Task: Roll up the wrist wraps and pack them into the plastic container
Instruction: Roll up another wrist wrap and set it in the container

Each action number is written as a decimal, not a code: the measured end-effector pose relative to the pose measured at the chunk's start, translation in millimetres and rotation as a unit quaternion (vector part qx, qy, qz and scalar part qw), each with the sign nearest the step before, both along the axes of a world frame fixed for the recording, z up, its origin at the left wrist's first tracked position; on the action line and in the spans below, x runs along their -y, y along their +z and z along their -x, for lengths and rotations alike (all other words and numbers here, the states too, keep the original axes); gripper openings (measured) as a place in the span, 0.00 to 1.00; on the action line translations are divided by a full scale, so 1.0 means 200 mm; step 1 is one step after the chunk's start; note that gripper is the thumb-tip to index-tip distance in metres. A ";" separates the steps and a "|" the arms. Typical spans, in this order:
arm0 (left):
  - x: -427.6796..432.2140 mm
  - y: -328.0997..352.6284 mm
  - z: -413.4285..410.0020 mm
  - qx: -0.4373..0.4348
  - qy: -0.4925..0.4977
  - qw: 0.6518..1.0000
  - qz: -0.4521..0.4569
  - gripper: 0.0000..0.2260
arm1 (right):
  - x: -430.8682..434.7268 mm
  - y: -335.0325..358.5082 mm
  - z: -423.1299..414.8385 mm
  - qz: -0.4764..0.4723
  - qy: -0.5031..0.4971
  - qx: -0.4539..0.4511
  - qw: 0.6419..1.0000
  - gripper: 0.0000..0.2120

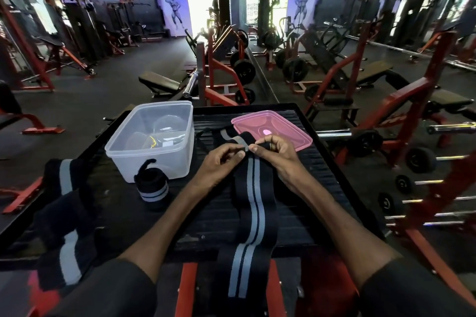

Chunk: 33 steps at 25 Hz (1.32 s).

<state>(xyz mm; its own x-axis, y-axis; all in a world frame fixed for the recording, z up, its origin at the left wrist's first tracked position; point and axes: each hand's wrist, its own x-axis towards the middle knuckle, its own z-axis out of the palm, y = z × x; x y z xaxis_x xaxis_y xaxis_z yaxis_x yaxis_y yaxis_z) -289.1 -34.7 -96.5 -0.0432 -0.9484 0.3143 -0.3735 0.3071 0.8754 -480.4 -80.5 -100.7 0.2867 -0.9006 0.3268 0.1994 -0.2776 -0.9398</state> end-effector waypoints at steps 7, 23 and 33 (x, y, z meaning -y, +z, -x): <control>0.03 -0.01 -0.02 -0.078 0.007 0.996 0.036 0.13 | 0.02 -0.01 0.00 0.028 0.012 -0.041 0.999 0.14; 0.00 -0.01 -0.06 0.006 0.015 0.992 0.122 0.14 | -0.07 0.14 0.06 -0.113 0.067 -0.230 0.964 0.14; -0.04 -0.01 -0.04 -0.093 -0.059 0.992 -0.058 0.13 | -0.09 0.13 0.06 -0.103 0.095 -0.100 0.985 0.16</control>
<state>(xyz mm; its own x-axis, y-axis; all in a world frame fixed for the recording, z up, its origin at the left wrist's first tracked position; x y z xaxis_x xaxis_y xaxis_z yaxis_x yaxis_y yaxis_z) -280.9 -26.3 -97.5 -0.1079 -0.9705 0.2155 -0.1696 0.2315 0.9579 -492.8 -63.0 -74.4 0.4957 -0.8663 0.0621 0.0350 -0.0515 -0.9981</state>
